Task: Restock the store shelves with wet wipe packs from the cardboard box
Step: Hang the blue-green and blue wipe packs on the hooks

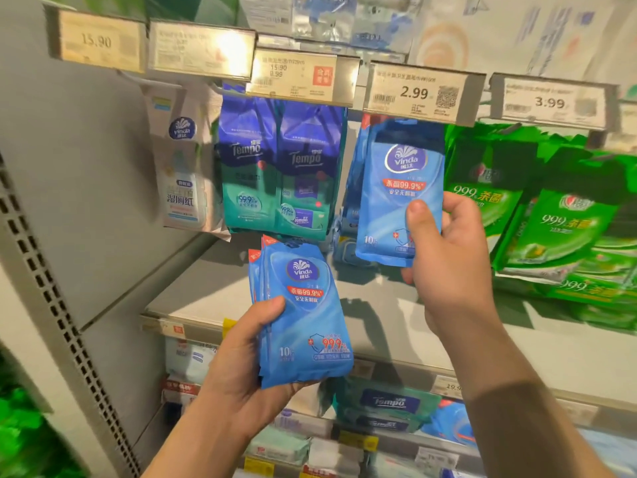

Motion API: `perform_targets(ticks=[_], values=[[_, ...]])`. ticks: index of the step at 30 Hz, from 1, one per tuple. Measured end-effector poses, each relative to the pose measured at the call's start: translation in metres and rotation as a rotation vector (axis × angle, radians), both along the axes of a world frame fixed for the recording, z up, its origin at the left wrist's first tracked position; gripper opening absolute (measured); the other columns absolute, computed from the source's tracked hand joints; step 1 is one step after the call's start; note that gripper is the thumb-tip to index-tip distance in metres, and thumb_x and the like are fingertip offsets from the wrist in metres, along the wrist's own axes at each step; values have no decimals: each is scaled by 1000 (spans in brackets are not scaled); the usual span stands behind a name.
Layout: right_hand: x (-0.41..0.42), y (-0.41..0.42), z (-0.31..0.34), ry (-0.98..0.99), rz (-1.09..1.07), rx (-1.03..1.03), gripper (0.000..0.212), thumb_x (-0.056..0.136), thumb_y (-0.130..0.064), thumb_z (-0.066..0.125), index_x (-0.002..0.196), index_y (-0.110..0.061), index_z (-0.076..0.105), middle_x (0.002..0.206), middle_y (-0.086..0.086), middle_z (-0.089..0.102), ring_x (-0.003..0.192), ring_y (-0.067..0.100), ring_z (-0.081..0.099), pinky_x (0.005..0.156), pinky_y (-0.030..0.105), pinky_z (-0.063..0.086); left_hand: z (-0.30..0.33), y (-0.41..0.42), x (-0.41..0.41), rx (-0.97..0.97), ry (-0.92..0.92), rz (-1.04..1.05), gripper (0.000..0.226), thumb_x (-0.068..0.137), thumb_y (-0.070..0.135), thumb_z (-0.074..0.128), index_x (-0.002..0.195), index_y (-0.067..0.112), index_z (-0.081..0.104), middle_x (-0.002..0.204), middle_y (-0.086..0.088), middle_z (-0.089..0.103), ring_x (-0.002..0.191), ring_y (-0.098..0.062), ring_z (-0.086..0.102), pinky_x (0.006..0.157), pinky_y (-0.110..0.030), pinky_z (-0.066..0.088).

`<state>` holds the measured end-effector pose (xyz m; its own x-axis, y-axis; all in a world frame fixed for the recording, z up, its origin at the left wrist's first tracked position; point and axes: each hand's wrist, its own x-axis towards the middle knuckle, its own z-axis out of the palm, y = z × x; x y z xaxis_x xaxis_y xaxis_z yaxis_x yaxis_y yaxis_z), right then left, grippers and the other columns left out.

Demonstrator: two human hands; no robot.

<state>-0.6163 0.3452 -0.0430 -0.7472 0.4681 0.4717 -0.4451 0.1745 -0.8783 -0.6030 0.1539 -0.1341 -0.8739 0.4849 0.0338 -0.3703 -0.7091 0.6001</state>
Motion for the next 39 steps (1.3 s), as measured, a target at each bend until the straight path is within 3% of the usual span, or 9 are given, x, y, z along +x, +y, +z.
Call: perform_targets(ticks=[5, 9, 12, 23, 35, 39], values=[[-4, -1, -7, -45, -13, -29, 9, 103, -30, 59, 101, -34, 51, 88, -14, 74, 73, 14, 69, 46, 26, 46, 0, 1, -4, 19, -4, -18, 79, 32, 29, 100, 107, 16, 80, 121, -18, 72, 90, -38, 74, 67, -49, 60], [-11, -2, -21, -100, 59, -60, 6, 104, -28, 59, 101, -22, 57, 84, -5, 72, 48, 14, 50, 41, 26, 37, -1, 3, -7, 29, -11, -26, 80, 32, 27, 101, 108, 14, 80, 122, -19, 72, 91, -39, 74, 68, -50, 60], [-19, -4, -33, -181, 92, -52, 18, 106, -30, 54, 95, -18, 60, 76, 7, 68, 38, 16, 39, 40, 24, 31, 0, 3, -9, 40, -19, -33, 79, 31, 26, 101, 106, 14, 81, 120, -19, 72, 89, -39, 75, 65, -49, 60], [-45, -11, -26, -221, 34, -159, 31, 106, -37, 51, 82, -18, 49, 66, 7, 53, 41, 17, 37, 40, 22, 28, 3, -3, -11, 59, -35, -7, 85, 32, 24, 102, 112, 12, 79, 122, -20, 71, 89, -39, 75, 63, -49, 60], [-42, -7, -40, -323, 166, -423, 28, 105, -39, 53, 100, -12, 53, 61, 5, 54, 37, 15, 42, 40, 21, 22, 5, -6, -9, 74, -36, 8, 81, 32, 25, 102, 109, 12, 80, 120, -20, 72, 88, -39, 75, 63, -50, 60], [-26, -6, -49, -471, 264, -333, 29, 105, -37, 54, 105, -9, 56, 62, 5, 55, 37, 17, 43, 43, 23, 22, 3, -3, -9, 56, -63, 8, 83, 33, 28, 102, 111, 14, 79, 123, -19, 72, 88, -39, 75, 67, -50, 60]])
